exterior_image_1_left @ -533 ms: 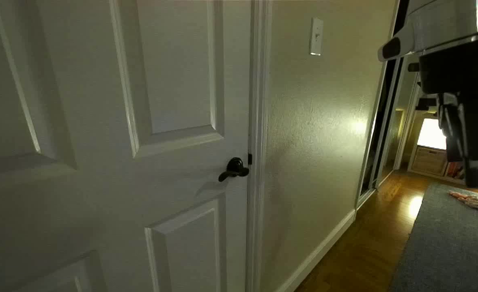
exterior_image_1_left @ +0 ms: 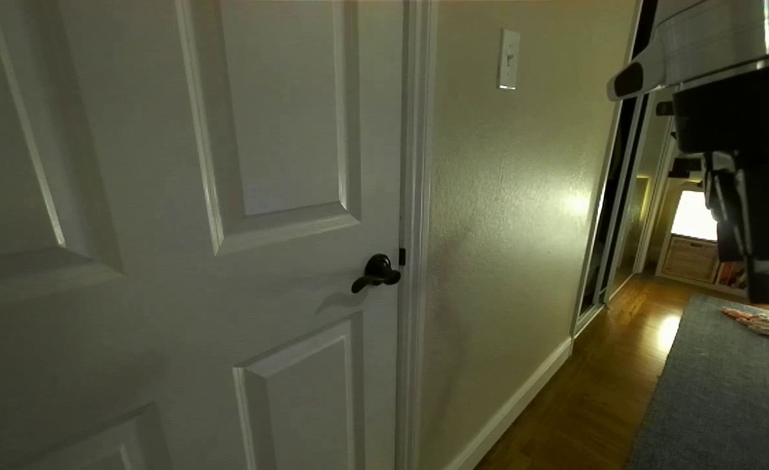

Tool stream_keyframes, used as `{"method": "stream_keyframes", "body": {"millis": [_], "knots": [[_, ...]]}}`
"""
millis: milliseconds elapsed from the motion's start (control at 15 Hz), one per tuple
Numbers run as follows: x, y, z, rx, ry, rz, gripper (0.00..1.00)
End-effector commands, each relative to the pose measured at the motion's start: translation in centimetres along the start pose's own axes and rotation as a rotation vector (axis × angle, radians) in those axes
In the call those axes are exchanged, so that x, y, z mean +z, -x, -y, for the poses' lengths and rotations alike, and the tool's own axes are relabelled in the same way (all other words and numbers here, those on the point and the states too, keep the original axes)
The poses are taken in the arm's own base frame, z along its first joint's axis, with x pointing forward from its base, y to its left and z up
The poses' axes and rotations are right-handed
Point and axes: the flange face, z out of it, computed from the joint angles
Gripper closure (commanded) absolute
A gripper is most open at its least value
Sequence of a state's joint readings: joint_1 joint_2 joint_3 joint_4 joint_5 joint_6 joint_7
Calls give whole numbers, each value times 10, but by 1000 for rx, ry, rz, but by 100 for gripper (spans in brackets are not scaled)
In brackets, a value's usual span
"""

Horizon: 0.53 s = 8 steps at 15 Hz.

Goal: Open the door

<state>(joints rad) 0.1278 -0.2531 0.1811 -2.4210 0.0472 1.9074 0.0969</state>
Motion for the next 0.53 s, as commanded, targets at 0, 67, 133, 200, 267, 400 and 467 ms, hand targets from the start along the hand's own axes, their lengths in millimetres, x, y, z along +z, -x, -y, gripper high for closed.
{"method": "stream_keyframes", "body": {"millis": [0, 67, 133, 200, 267, 400, 467], "knots": [[5, -14, -1, 73, 30, -5, 0], [8, -22, -4, 132, 64, -13, 0], [11, -30, -7, 166, 72, -18, 0], [13, -42, -12, 209, 74, -31, 0], [16, -53, -17, 262, 74, -59, 0], [22, -82, -29, 362, 48, -108, 0], [25, -97, -35, 417, 26, -130, 0]]}}
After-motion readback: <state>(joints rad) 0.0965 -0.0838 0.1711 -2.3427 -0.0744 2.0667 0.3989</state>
